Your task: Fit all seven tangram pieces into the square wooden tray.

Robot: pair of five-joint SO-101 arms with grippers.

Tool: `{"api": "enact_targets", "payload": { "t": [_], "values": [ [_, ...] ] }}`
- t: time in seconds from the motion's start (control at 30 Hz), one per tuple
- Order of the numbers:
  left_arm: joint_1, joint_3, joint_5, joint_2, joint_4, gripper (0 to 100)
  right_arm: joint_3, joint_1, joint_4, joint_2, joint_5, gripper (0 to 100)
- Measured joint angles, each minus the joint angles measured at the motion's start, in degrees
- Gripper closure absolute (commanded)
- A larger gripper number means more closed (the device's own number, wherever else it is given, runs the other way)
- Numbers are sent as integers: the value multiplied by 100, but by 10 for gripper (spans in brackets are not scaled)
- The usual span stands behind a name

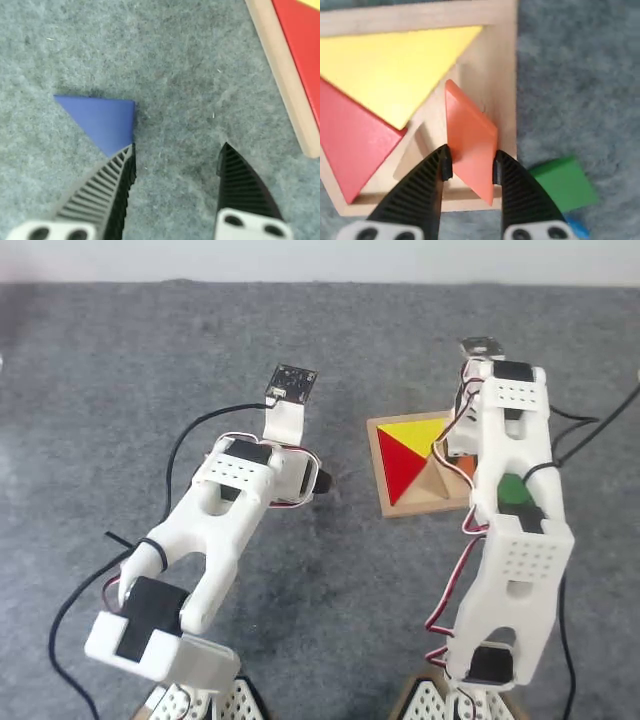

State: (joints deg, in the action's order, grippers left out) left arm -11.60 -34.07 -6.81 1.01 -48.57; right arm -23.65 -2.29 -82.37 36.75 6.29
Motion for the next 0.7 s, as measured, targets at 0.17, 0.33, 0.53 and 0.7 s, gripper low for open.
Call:
{"api": "enact_targets", "payload": {
  "t": [0.17,0.33,0.53,0.7],
  "values": [
    [0,0,0,0,0,742,0,9,0,0,-246,991],
    [0,0,0,0,0,742,0,9,185,0,721,991],
    [0,0,0,0,0,742,0,132,1020,0,3648,991],
    [0,0,0,0,0,742,0,440,1257,0,6576,990]
  ]
}}
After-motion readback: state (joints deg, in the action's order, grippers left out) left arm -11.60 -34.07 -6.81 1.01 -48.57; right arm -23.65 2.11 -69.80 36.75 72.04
